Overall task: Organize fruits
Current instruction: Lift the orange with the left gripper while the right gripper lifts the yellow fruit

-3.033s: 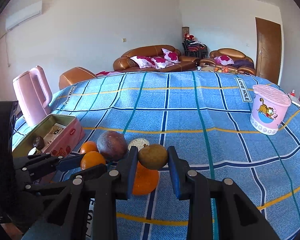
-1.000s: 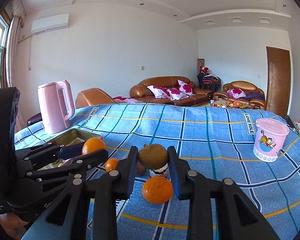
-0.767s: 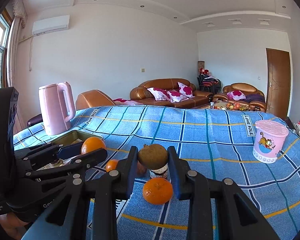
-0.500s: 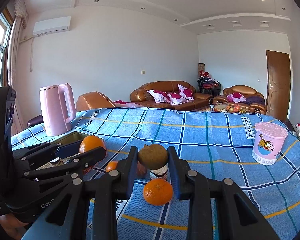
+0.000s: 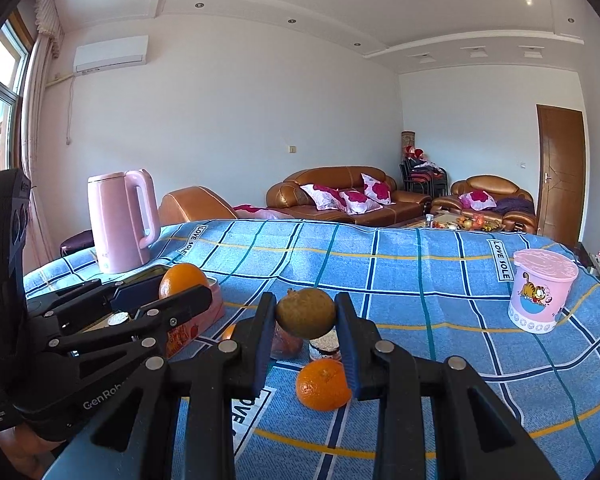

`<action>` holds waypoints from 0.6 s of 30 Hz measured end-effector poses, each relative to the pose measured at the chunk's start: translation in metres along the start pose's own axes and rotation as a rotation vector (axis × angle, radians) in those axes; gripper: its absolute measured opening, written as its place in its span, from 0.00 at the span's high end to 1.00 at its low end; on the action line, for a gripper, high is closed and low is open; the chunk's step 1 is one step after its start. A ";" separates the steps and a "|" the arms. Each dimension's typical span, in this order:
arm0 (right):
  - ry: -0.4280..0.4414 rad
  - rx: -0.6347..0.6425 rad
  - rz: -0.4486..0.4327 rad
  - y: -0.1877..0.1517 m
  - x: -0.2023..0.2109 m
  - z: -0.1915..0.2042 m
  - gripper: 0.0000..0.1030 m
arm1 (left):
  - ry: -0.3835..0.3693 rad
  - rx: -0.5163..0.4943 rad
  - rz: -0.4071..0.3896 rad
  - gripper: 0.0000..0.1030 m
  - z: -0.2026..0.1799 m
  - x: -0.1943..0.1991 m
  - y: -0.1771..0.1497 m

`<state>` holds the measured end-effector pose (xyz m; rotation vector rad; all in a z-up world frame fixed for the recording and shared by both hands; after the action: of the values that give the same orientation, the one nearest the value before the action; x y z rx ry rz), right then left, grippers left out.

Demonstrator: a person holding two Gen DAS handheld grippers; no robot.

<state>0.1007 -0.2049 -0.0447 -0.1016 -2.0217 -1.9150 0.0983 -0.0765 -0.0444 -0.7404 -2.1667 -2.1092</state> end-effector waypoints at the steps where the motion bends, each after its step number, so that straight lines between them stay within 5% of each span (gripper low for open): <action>1: -0.001 0.005 -0.005 0.000 0.001 0.001 0.69 | 0.001 0.000 0.003 0.65 0.000 0.000 0.000; 18: 0.037 0.002 0.018 -0.001 -0.002 0.019 0.69 | 0.018 0.019 0.030 0.65 0.017 0.008 -0.005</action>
<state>0.0982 -0.1857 -0.0466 -0.0831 -1.9919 -1.8904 0.0945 -0.0579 -0.0472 -0.7451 -2.1502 -2.0697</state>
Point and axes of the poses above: each gripper's, at about its wrist camera, not at the fingertips, and x roughly against the way its jaws point, z to its left, y to its top, the point moved 3 cm from there along -x, roughly the way its jaws point, and after that the axes turned 12 degrees about -y, right-handed, at the moved point
